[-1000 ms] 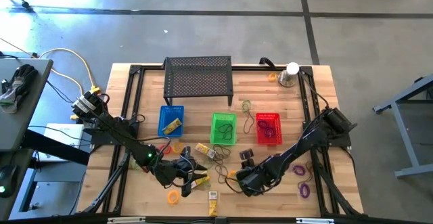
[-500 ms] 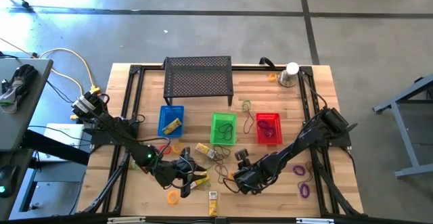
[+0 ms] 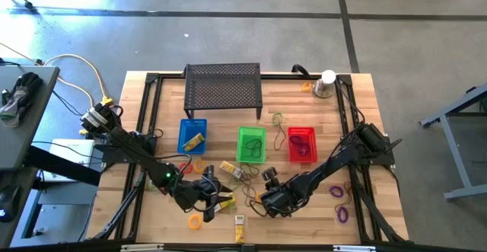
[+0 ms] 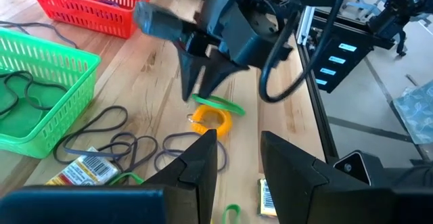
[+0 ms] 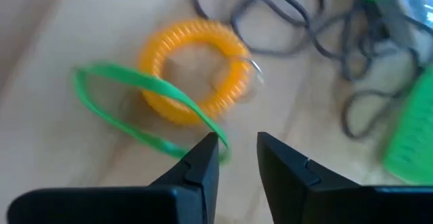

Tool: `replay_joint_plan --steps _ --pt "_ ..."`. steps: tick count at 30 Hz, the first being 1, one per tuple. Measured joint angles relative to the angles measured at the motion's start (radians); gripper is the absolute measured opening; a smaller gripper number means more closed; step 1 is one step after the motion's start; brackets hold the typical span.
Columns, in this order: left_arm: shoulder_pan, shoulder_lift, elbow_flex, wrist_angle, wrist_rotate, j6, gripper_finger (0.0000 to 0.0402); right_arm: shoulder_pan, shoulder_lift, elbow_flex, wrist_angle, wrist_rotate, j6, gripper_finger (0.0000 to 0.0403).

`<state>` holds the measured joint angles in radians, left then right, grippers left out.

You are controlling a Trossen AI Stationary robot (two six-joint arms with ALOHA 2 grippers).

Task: Pick & Place Office Desk Supplies
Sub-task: Put the green rubber band into the green bin

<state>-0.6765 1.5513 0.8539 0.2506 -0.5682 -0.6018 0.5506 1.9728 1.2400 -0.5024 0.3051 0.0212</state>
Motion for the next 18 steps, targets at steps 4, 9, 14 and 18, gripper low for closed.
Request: replay_joint_plan --steps 4,9,14,18 --pt "0.000 0.000 0.000 -0.002 -0.001 0.000 0.0110 -0.008 0.011 0.000 0.014 -0.010 -0.001 0.0076" --pt "0.000 0.000 0.000 -0.003 -0.001 0.000 0.0110 -0.009 0.012 0.000 0.020 -0.029 -0.027 0.0041" --pt "0.000 0.000 0.000 -0.003 -0.001 0.000 0.0110 -0.004 0.013 0.000 0.022 -0.012 -0.048 0.0005" --pt "-0.003 0.000 0.000 -0.003 -0.003 0.000 0.0110 0.013 0.004 0.007 -0.013 0.090 -0.047 0.0003"
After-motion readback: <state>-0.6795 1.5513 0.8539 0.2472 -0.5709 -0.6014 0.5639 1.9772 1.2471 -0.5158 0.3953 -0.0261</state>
